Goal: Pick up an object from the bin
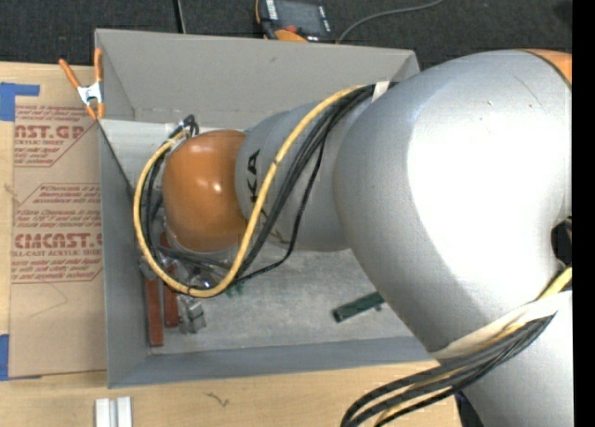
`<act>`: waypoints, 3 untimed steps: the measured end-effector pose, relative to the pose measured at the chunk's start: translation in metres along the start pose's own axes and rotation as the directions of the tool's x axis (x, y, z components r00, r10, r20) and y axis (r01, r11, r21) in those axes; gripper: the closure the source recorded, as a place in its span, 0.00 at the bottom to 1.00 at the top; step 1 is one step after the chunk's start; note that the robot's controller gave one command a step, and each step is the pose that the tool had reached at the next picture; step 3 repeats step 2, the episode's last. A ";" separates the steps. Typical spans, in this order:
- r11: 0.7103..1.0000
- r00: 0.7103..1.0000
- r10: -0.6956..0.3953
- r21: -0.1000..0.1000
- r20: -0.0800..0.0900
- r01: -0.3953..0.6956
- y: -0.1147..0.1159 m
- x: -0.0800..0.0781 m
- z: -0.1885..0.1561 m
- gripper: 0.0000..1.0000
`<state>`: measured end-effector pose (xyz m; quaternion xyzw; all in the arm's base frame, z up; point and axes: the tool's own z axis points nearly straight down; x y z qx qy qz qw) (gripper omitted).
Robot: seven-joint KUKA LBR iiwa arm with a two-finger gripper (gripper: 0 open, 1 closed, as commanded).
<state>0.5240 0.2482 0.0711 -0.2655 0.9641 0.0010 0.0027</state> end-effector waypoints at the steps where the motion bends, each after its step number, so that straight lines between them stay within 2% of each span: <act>1: 1.000 1.000 0.002 0.006 -0.004 -0.002 -0.005 0.002 -0.001 1.00; 2: 1.000 1.000 0.017 0.001 0.004 -0.017 -0.001 0.017 -0.107 1.00; 3: 1.000 1.000 0.017 0.001 0.004 -0.017 -0.001 0.017 -0.107 1.00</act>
Offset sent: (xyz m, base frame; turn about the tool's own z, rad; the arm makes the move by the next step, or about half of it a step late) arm 0.0000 0.0000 0.0000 0.0000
